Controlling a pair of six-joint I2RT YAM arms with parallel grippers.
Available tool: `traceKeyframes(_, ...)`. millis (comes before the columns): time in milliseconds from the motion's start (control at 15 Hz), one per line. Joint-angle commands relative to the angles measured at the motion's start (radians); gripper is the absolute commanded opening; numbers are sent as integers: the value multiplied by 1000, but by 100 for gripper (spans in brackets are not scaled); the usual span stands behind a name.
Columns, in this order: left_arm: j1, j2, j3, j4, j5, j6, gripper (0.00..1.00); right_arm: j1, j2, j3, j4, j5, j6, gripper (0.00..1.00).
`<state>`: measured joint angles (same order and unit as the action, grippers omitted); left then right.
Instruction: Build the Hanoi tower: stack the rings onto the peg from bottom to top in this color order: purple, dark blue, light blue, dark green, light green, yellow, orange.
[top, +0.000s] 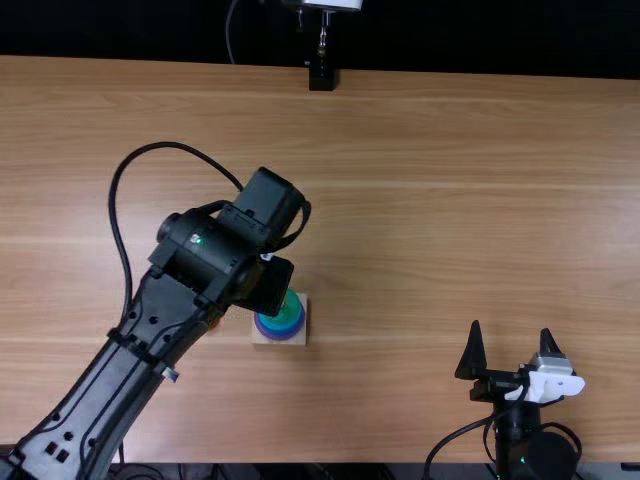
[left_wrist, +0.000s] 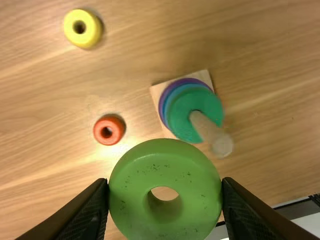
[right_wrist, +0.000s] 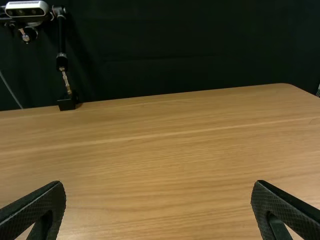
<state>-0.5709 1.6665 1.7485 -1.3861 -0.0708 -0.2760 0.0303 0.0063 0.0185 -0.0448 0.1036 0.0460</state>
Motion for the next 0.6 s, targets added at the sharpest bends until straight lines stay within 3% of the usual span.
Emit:
traceKeyframes(0, -14, 19, 69, 4, -3, -26, 0, -6, -6, -8, 3, -6, -4, 100)
traceKeyframes(333, -52, 68, 86, 13, -3, -66, 0, -6, -6, -8, 3, -6, -4, 100)
traceKeyframes(533, -67, 75, 88, 15, -3, -68, 0, -6, -6, -8, 3, -6, -4, 100)
